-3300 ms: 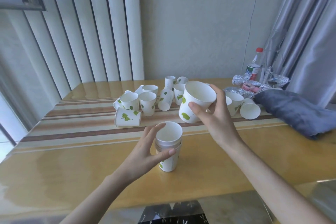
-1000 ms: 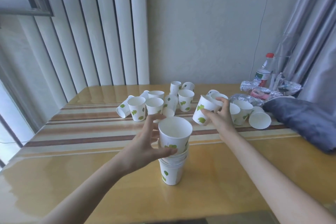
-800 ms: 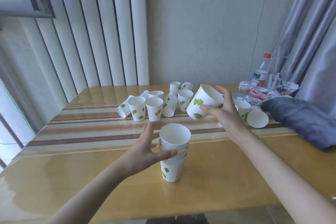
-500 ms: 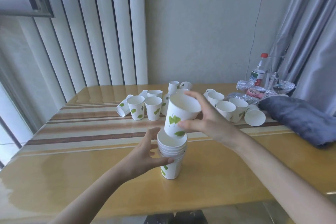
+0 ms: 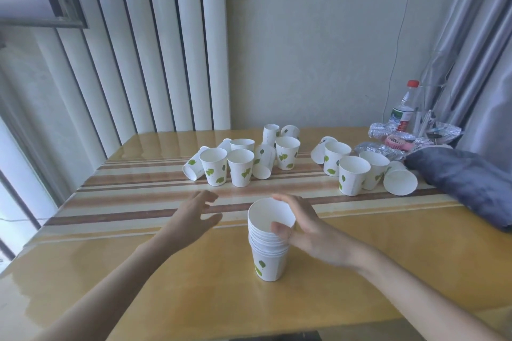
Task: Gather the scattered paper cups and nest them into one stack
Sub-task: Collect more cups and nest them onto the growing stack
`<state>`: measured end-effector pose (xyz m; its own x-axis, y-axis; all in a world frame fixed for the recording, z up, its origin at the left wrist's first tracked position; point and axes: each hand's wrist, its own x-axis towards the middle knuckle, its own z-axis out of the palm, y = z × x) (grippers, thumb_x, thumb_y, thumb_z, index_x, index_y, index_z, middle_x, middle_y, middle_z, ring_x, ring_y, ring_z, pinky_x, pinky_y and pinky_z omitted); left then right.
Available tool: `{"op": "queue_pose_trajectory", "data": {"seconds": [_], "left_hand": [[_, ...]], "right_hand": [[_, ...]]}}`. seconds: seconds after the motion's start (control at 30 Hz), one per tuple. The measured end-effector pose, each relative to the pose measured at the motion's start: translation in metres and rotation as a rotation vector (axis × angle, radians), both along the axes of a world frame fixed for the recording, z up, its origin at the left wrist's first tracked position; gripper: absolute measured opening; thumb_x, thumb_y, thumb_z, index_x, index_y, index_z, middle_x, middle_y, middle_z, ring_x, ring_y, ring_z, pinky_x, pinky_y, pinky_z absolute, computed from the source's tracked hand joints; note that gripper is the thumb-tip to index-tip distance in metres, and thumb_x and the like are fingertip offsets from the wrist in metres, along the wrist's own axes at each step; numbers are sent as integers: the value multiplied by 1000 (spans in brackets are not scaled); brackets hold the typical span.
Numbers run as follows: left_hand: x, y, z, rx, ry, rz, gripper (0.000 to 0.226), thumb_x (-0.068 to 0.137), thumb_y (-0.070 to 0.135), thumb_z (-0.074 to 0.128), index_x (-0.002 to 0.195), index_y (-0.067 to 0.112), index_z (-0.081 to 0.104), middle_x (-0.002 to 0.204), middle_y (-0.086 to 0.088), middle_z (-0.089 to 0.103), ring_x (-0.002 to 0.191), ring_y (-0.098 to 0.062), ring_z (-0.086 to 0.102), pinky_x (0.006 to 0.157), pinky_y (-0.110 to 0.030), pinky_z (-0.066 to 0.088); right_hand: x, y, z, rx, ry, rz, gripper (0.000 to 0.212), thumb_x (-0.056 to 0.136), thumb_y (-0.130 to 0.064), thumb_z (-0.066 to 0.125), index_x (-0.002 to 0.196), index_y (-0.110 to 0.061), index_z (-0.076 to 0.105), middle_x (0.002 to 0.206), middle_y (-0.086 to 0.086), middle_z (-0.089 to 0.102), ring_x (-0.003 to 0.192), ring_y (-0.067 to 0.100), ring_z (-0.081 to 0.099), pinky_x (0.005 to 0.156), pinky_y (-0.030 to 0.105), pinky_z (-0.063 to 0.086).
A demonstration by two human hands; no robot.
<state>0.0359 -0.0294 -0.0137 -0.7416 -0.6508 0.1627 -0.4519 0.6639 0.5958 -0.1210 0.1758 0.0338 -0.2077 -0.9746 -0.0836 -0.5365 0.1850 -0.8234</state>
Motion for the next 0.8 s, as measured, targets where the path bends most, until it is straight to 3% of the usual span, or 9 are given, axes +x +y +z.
{"op": "queue_pose_trajectory", "data": {"seconds": [0.13, 0.23, 0.37, 0.43, 0.57, 0.7, 0.8], "left_hand": [[-33, -28, 11, 32, 85, 94, 46, 84, 19, 66, 124, 7, 48, 130, -13, 49, 113, -25, 55, 88, -30, 43], [-56, -50, 16, 3, 139, 208, 61, 81, 21, 69, 132, 8, 38, 134, -15, 40, 120, -31, 48, 87, -32, 39], [-75, -72, 13, 127, 112, 399, 73, 78, 23, 72, 134, 3, 30, 131, -19, 37, 117, -35, 45, 90, -39, 40], [-83, -81, 6, 194, 97, 405, 73, 76, 21, 74, 131, -1, 30, 129, -20, 38, 117, -33, 42, 89, -38, 39], [-96, -96, -6, 217, 127, 371, 79, 73, 21, 76, 132, 2, 27, 127, -15, 44, 96, -20, 42, 78, -34, 38], [-106, -106, -10, 206, 151, 362, 86, 74, 28, 76, 136, 4, 23, 119, -5, 46, 99, -22, 46, 80, -36, 43], [-108, -106, -12, 200, 182, 383, 76, 77, 29, 73, 133, 4, 27, 115, -6, 49, 97, -23, 52, 80, -38, 46]], "right_hand": [[-20, -14, 13, -54, -224, -124, 52, 88, -54, 37, 137, -35, 35, 132, -24, 37, 112, -19, 35, 83, 9, 32], [-54, -51, 1, -85, -149, -261, 40, 91, -36, 53, 129, -25, 46, 132, -6, 49, 110, 0, 50, 79, 11, 37], [-85, -116, -33, 44, -3, -319, 49, 86, -30, 60, 131, -18, 44, 130, 0, 49, 113, 15, 51, 84, 26, 42], [-90, -147, -47, 32, 25, -329, 63, 83, -29, 64, 137, -14, 36, 138, 6, 45, 121, 19, 47, 90, 25, 38], [-88, -194, -66, -39, 123, -352, 86, 73, -39, 74, 140, -12, 27, 138, 9, 43, 126, 23, 43, 99, 33, 40], [-81, -222, -72, -104, 6, -371, 78, 70, -40, 74, 132, -18, 32, 126, 3, 52, 114, 22, 51, 89, 36, 46], [-76, -227, -76, -165, -66, -421, 71, 72, -39, 74, 127, -19, 34, 123, 2, 54, 112, 22, 52, 88, 35, 46]]}}
